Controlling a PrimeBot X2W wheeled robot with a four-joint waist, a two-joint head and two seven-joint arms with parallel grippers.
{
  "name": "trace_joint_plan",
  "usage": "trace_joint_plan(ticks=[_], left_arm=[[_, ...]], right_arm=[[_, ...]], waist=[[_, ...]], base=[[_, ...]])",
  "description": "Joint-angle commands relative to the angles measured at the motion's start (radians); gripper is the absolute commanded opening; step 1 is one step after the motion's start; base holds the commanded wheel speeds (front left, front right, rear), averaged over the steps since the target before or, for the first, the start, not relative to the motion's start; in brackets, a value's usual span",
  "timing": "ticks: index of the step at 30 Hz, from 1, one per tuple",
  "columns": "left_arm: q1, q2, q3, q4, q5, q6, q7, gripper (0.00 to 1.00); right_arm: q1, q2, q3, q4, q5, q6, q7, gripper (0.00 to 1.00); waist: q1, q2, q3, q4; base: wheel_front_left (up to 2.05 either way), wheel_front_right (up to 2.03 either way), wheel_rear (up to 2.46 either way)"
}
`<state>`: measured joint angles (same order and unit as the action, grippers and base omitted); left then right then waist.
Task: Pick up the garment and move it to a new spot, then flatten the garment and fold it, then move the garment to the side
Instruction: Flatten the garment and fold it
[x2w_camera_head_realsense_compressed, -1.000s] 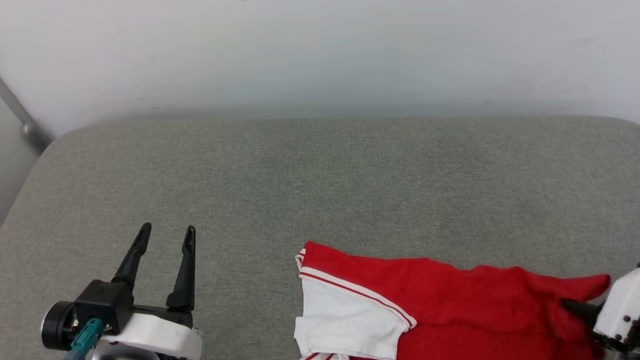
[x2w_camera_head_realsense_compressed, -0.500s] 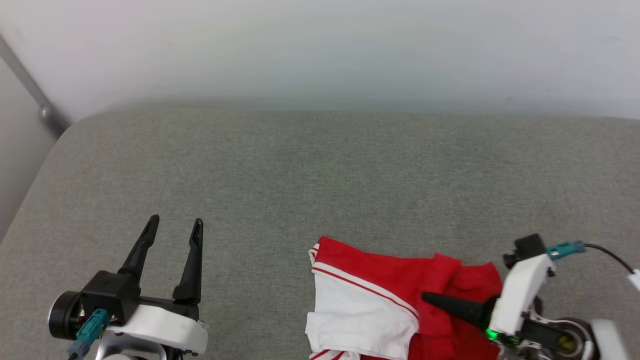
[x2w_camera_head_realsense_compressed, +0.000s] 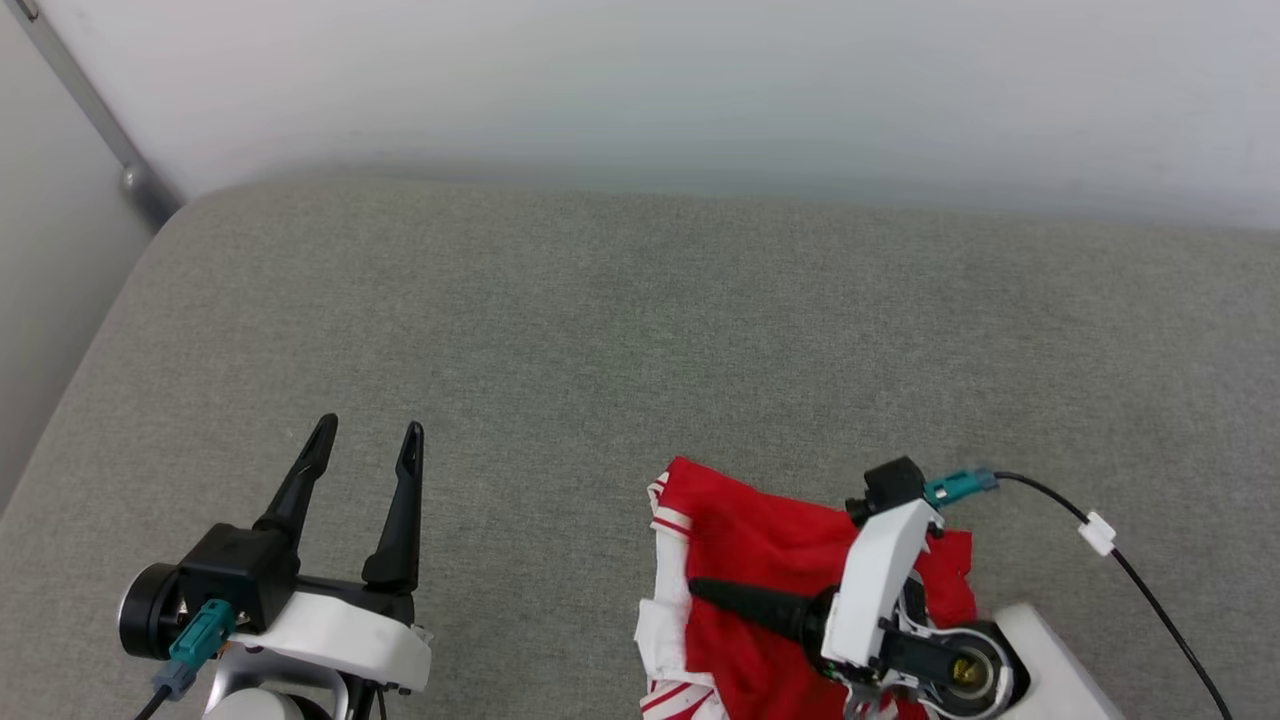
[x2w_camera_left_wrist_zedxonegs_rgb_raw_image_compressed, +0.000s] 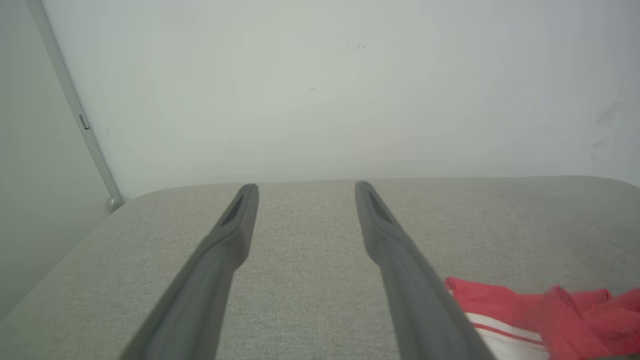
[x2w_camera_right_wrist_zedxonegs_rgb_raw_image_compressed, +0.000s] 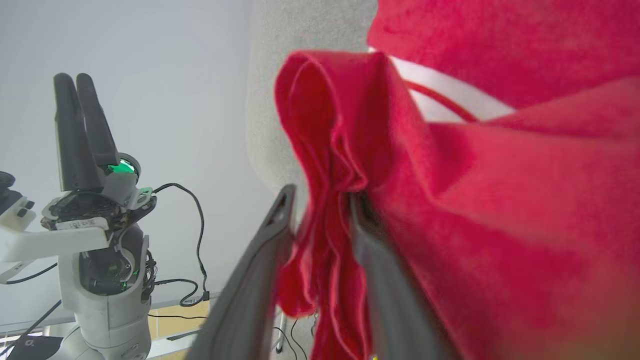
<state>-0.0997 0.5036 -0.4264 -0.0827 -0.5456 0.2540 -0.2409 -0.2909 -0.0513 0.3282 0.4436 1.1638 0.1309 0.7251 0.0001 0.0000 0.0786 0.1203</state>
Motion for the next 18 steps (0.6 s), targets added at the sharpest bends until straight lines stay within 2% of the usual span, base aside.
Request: trace_joint_plan(ticks=[1,4,7,9,11,13,18], left_arm=[[-0.01,-0.001,0.001,0.005,-0.001,-0.006,-0.006,1.0],[-0.008,-0.003,0.001,0.012,-0.003,-0.008,-0.008,1.0],[-0.01,-0.006,0.002,0.017,-0.004,-0.009,-0.01,1.0],[-0.009,-0.008,0.003,0.021,-0.006,-0.008,-0.011,1.0],[-0.002,-0.009,0.008,0.025,-0.009,-0.004,-0.012,1.0],[0.008,-0.011,0.012,0.027,-0.011,0.0,-0.014,1.0],[0.027,-0.017,0.024,0.027,-0.013,0.009,-0.018,1.0]], right_arm=[[-0.028,0.002,0.016,-0.001,0.0,0.0,-0.022,1.0],[-0.051,-0.001,0.043,-0.022,-0.022,0.0,-0.051,1.0],[-0.074,-0.039,0.064,-0.083,-0.071,0.0,-0.095,1.0],[-0.083,-0.08,0.075,-0.122,-0.146,0.0,-0.162,1.0],[-0.09,-0.129,0.073,-0.14,-0.269,0.0,-0.255,1.0],[-0.086,-0.162,0.046,-0.135,-0.387,0.0,-0.337,1.0],[-0.024,-0.194,-0.111,-0.103,-0.6,0.0,-0.474,1.0]], waist=[[-0.0001,0.0,0.006,0.0],[-0.0001,0.0,0.009,-0.005],[-0.0001,0.0,0.011,-0.013],[-0.0001,0.0,0.012,-0.018],[-0.0001,0.0,0.011,-0.027],[-0.0001,0.0,0.007,-0.036],[-0.0001,0.0,-0.002,-0.053]], base=[[0.0,0.0,0.0],[0.0,0.0,0.0],[0.0,0.0,0.0],[0.0,0.0,0.0],[0.0,0.0,0.0],[0.0,0.0,0.0],[0.0,0.0,0.0]])
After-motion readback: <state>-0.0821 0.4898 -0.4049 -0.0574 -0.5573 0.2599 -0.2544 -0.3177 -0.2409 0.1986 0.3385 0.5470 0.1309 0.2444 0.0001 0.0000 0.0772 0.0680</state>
